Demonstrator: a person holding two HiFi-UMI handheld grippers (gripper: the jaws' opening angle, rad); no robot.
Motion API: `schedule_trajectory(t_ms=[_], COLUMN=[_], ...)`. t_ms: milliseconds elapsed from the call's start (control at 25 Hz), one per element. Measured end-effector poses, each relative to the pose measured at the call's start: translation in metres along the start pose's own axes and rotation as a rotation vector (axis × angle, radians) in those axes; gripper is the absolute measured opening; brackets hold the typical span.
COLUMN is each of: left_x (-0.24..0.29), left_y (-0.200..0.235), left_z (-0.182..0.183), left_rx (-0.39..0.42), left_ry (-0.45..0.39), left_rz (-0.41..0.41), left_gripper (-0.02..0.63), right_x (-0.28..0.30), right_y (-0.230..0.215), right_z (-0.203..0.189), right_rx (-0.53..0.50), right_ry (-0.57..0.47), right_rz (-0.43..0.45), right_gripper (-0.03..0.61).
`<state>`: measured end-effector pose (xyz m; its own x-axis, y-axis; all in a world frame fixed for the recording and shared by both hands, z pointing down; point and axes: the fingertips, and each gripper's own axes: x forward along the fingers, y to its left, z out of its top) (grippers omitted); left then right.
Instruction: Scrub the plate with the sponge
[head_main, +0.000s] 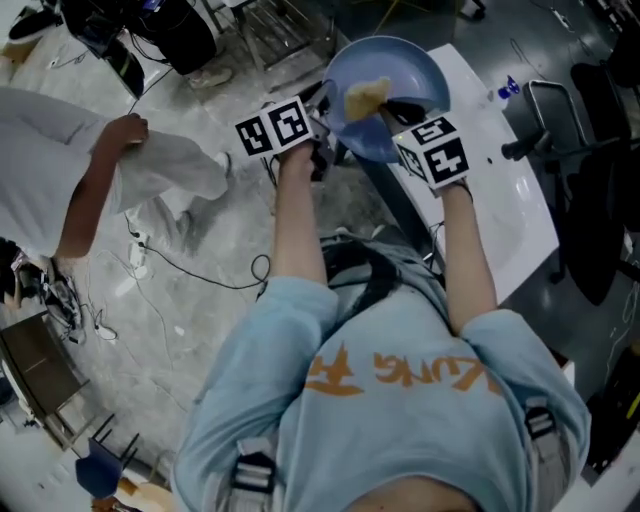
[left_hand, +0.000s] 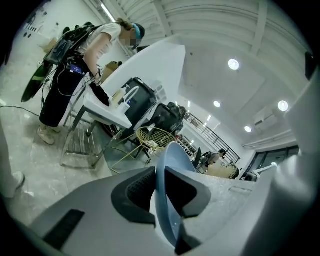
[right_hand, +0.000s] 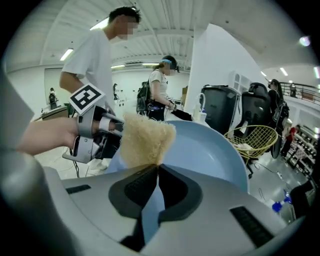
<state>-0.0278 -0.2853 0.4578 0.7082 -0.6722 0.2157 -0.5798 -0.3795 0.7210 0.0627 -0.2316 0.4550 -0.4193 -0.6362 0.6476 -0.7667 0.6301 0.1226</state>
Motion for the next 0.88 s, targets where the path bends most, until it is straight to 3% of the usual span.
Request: schedule_trajectory(t_ms=[280, 600, 880], left_x=[-0.019, -0.028, -0.012], left_y=[0.004, 0.008, 0.003], left_z=[0.005, 0.008, 0.002], left_rx=[0.002, -0.005, -0.004], left_ry=[-0.026, -0.032, -0.007], left_rz=[0.005, 0.009, -0.018], left_gripper=[0.051, 0.051, 0.051], right_x=[0.022, 0.012, -0.007], right_y=[0.063, 0.072, 0.054], right_z=[0.004, -0.016, -0.049], right_rx=[-0.106, -0.237, -0.241], right_ry=[0.054, 0.16, 0.26], right_rz=[0.175, 0.222, 0.249], right_gripper=[0.015, 0.015, 0.014])
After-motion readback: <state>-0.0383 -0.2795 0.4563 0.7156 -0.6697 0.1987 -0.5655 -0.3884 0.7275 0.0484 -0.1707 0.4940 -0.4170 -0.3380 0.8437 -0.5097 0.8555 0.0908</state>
